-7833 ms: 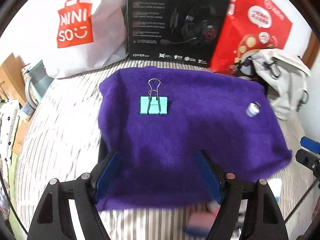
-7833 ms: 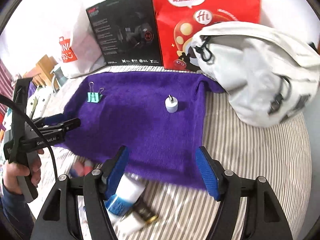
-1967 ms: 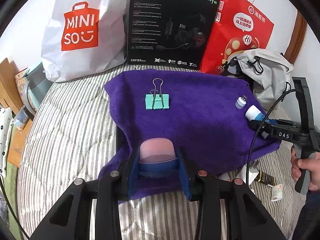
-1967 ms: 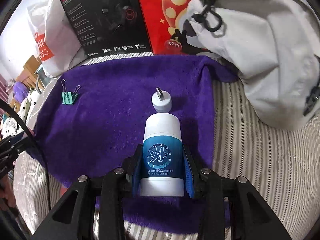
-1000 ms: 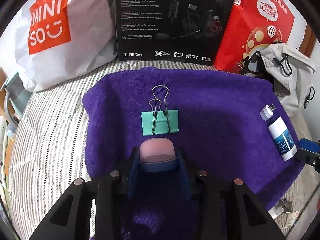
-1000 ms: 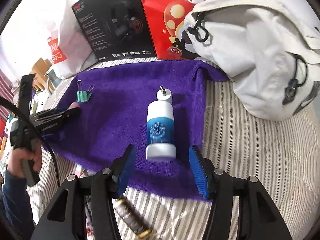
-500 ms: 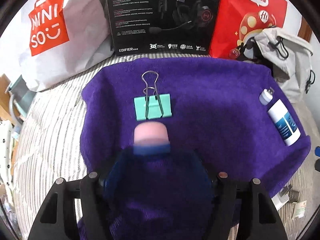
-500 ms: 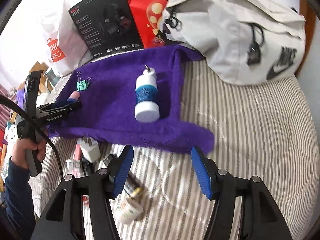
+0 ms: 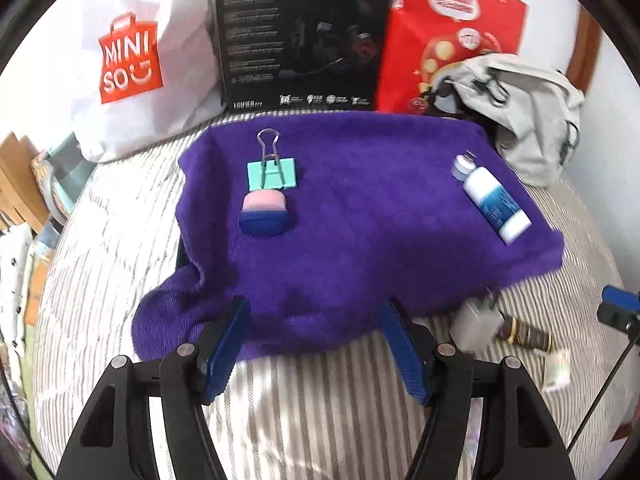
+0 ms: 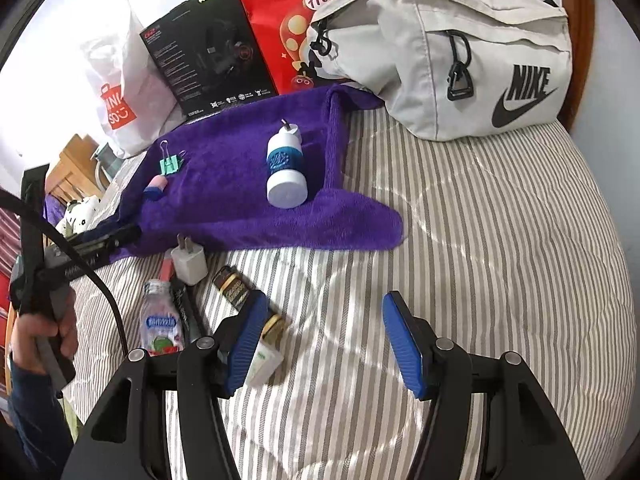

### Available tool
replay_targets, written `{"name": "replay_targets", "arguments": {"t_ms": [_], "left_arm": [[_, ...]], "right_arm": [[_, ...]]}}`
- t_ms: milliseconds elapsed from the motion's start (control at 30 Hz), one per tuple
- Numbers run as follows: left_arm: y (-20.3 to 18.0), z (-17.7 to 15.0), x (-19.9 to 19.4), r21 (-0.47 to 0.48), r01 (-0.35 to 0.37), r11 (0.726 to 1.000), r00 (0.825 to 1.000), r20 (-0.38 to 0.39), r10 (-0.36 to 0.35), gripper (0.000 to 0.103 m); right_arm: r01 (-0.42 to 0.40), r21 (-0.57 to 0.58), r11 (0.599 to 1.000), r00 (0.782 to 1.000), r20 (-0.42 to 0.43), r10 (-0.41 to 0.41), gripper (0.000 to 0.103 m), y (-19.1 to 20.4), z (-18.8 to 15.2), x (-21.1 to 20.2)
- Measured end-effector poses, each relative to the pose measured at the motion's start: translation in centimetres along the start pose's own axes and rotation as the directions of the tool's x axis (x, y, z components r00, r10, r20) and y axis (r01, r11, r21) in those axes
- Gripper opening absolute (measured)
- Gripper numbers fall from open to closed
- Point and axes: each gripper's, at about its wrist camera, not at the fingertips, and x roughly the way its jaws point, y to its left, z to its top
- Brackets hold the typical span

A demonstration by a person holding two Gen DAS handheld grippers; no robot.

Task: Organize rigid objects
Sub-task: 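Move left gripper to the pink marker and grasp it while right gripper approaches the white jar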

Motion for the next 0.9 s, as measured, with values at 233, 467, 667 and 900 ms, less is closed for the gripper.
{"name": "replay_targets", "arguments": {"t_ms": [233, 467, 667, 900], "left_arm": [[-2.3, -2.4, -0.4, 0.029, 0.031, 0.999, 0.998, -0.054, -0.03, 0.066], [-3.6, -2.8, 0.9, 0.028, 0.06, 0.998, 0.995, -0.085, -0.058, 0.064], [-3.8, -2.7, 1.8, 0.003, 0.074, 0.997, 0.993, -0.091, -0.073, 0.068], [-3.8, -3.5, 1.5, 0.045, 0.062, 0.997, 0.992, -0.109, -0.057, 0.068]], "right_arm": [[-0.003, -0.017, 1.0, 1.0, -0.015, 0.002, 0.06, 0.2, -1.9, -1.0], [-0.002, -0.011, 1.0, 1.0, -0.001, 0.002, 0.061, -0.2, -2.8, -2.2], [0.001, -0.001, 1.0, 1.0, -0.013, -0.001, 0.061, -0.8, -3.1, -2.0], [-0.001, -0.008, 1.0, 0.999, -0.032, 0.001, 0.061, -0.6, -3.1, -1.1]]}}
